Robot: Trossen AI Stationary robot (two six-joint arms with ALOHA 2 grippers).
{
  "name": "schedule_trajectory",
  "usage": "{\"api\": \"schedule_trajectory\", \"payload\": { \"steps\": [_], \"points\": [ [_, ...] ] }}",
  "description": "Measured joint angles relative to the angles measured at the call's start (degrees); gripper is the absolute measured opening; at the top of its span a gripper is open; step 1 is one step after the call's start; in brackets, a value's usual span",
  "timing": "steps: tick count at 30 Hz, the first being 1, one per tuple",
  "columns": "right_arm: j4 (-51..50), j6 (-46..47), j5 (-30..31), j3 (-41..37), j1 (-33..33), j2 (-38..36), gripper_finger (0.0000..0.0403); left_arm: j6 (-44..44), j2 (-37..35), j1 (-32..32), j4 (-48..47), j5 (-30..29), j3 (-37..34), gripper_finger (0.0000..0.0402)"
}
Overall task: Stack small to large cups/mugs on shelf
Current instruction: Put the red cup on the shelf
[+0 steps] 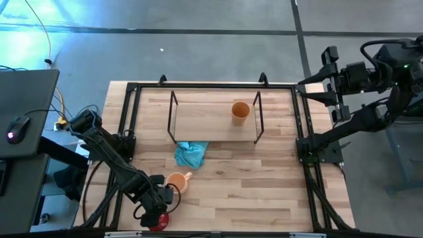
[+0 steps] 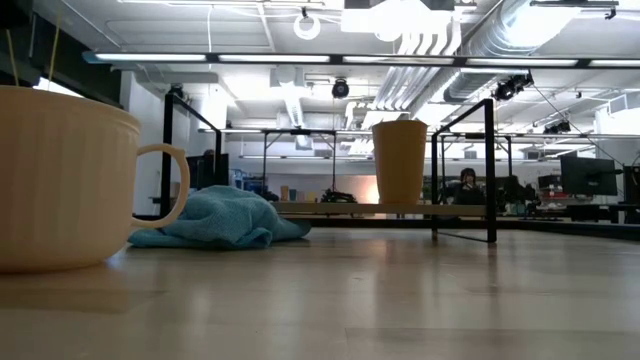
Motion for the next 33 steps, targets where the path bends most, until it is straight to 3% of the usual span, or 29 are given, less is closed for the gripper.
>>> {"api": "schedule_trajectory", "payload": {
  "steps": [21, 25, 33],
  "points": [
    [-0.79, -0.08, 0.00, 0.00, 0.00, 0.00, 0.0130, 0.90, 0.93, 0.01, 0.77, 0.59, 0.00, 0.0161],
    [-0.79, -0.04, 0.00, 0.00, 0.01, 0.00, 0.0130, 1.51, 0.93, 0.01, 0.55, 0.78, 0.00, 0.0124],
    [-1.03, 0.18, -0.01, 0.00, 0.01, 0.00, 0.0130, 2.00, 0.93, 0.01, 0.02, 0.57, 0.00, 0.0009]
  ]
}}
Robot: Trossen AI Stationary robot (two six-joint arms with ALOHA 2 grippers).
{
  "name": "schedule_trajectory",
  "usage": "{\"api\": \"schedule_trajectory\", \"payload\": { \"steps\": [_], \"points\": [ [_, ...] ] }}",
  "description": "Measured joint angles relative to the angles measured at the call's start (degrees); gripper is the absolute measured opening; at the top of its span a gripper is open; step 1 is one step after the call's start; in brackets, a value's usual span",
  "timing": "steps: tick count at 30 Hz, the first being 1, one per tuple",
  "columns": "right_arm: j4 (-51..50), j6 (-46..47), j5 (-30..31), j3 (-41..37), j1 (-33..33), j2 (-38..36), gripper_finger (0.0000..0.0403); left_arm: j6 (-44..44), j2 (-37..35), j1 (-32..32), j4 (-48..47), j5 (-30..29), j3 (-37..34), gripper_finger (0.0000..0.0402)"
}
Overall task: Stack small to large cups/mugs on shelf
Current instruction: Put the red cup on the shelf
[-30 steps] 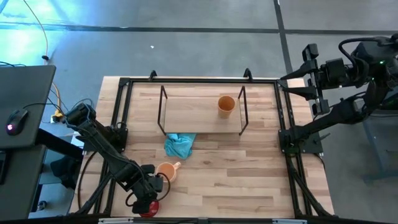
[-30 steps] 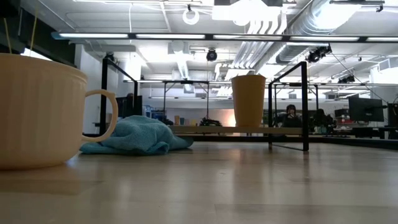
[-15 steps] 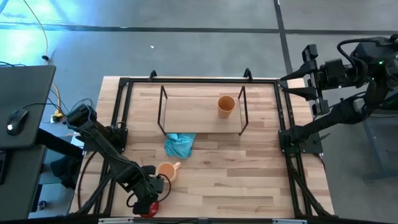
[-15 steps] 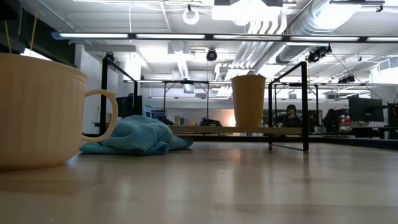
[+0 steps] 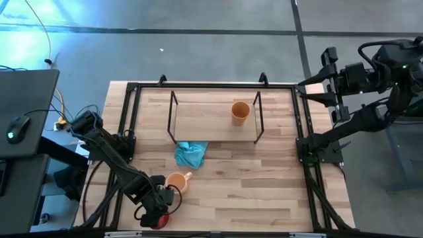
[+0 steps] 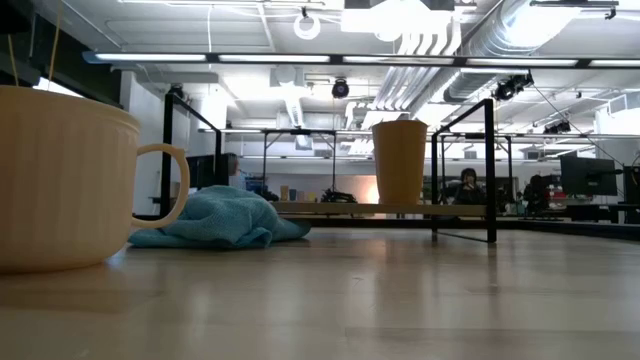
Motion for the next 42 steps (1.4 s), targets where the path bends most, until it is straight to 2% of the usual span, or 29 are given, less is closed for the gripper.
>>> {"api": "schedule_trajectory", "payload": {
  "steps": [4, 9, 14, 16, 23, 33, 37, 42],
  "points": [
    [-0.31, 0.00, 0.00, 0.00, 0.00, 0.00, 0.0130, 0.80, 0.00, 0.00, -0.02, -0.20, 0.00, 0.0020],
    [-1.16, 0.01, 0.00, 0.00, -0.01, 0.00, 0.0130, 0.76, -0.04, 0.04, -0.63, 0.39, 0.00, 0.0006],
    [-1.78, 0.02, 0.01, 0.00, 0.01, 0.00, 0.0130, -0.57, -0.19, 0.96, -3.61, 6.71, 0.02, 0.0005],
    [-2.01, 0.02, -0.01, 0.00, 0.01, 0.00, 0.0130, -0.59, -0.64, 1.42, -6.46, 7.28, 0.95, 0.0004],
    [-2.05, -0.24, -0.01, 0.02, 0.01, 0.00, 0.0130, 4.80, -0.96, 5.20, -15.93, 3.04, 9.70, 0.0003],
    [-4.01, 0.19, -0.01, 0.02, 0.01, 0.00, 0.0130, 12.22, -0.97, 12.71, -28.82, 2.81, 22.79, 0.0001],
    [-5.83, 0.88, -0.03, 0.02, 0.00, -0.02, 0.0130, 15.84, -0.98, 16.50, -33.05, 2.19, 27.99, 0.0001],
    [-7.26, 1.38, -0.32, 0.02, 0.00, -0.02, 0.0130, 20.06, -0.98, 22.96, -35.14, -1.75, 33.12, 0.0000]
  ]
}}
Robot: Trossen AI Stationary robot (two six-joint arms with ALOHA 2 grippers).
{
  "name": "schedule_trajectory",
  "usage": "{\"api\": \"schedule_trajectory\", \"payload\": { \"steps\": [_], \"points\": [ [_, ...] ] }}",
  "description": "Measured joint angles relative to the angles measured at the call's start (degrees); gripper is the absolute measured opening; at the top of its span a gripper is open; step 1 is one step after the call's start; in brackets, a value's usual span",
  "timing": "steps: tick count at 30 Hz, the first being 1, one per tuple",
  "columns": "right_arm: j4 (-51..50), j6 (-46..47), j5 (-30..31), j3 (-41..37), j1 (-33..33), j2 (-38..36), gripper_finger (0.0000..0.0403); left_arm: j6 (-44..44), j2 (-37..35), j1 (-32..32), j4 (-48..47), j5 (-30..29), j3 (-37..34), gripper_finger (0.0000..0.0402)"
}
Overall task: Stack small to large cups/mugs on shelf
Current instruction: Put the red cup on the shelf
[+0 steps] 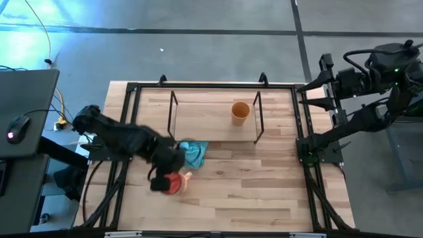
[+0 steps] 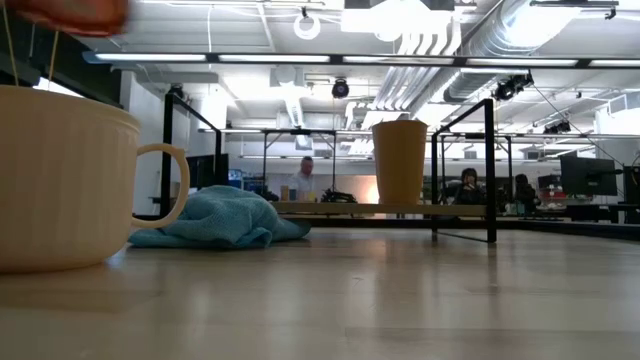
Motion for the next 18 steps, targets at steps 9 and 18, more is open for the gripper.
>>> {"api": "schedule_trajectory", "payload": {
  "steps": [9, 18],
  "points": [
    [-1.33, 0.83, -0.11, 0.00, 0.01, 0.02, 0.0130, 7.41, 0.00, 13.11, 0.20, -1.68, 1.83, 0.0000],
    [-1.83, 0.83, -0.11, 0.00, 0.01, 0.02, 0.0130, 14.88, 0.07, 24.15, 4.89, -3.39, 1.83, 0.0000]
  ]
}}
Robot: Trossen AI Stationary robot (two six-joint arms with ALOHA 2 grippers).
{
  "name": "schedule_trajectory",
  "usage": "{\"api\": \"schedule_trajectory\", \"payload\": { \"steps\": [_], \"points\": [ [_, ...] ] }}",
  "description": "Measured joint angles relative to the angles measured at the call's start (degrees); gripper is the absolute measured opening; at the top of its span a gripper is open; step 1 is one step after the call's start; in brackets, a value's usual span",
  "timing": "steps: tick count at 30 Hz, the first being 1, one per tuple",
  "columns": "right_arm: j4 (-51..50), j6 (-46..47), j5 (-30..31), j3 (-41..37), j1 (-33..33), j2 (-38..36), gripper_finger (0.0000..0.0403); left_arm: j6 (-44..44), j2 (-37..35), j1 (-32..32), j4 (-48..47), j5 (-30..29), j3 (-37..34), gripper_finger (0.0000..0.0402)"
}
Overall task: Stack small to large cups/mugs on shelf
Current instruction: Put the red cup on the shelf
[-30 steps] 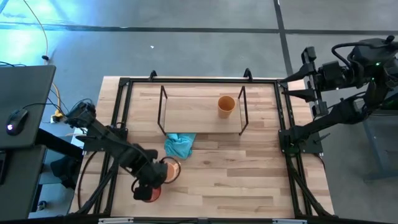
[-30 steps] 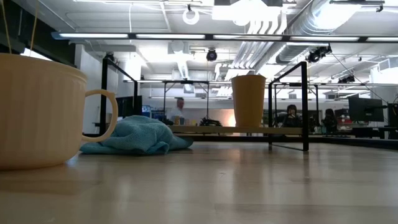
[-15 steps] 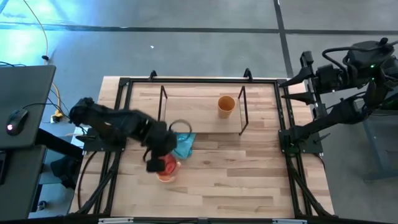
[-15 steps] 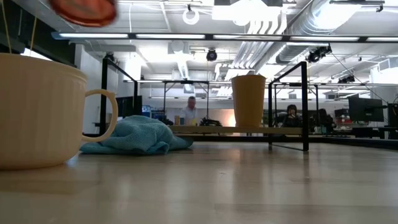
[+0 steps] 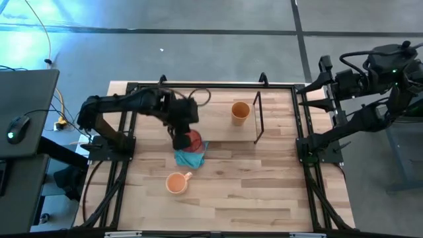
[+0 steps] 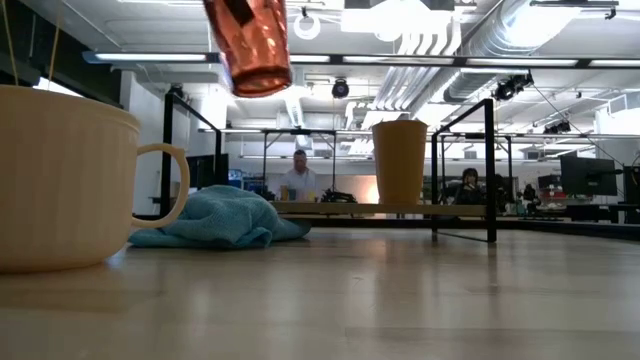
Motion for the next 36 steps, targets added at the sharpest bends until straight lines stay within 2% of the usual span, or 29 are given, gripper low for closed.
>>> {"api": "schedule_trajectory", "payload": {
  "steps": [5, 12, 21, 26, 33, 36],
  "points": [
    [-2.08, 0.66, -0.23, -0.04, -0.01, 0.01, 0.0130, 2.41, 0.00, 5.10, 4.38, -1.52, 0.00, 0.0000],
    [-1.85, 0.90, -5.96, -0.07, 0.00, 0.00, 0.0130, 3.97, 1.80, 10.84, 8.84, -2.61, 0.00, 0.0000],
    [-1.55, 1.53, -9.94, -0.09, 0.00, 0.02, 0.0130, 6.44, 8.46, 12.58, 8.93, -2.58, 0.02, 0.0000],
    [-1.97, 1.93, -10.08, -0.09, 0.00, 0.00, 0.0130, 6.83, 11.28, 13.58, 8.99, -3.25, 0.00, 0.0000],
    [-3.14, 1.93, -10.08, -0.29, 0.00, 0.11, 0.0130, 6.54, 12.31, 15.97, 10.52, -3.71, 0.00, 0.0000],
    [-2.55, 1.42, -10.08, -3.13, 0.00, -0.83, 0.0130, 6.34, 12.31, 16.98, 10.75, -3.80, 0.79, 0.0000]
  ]
}}
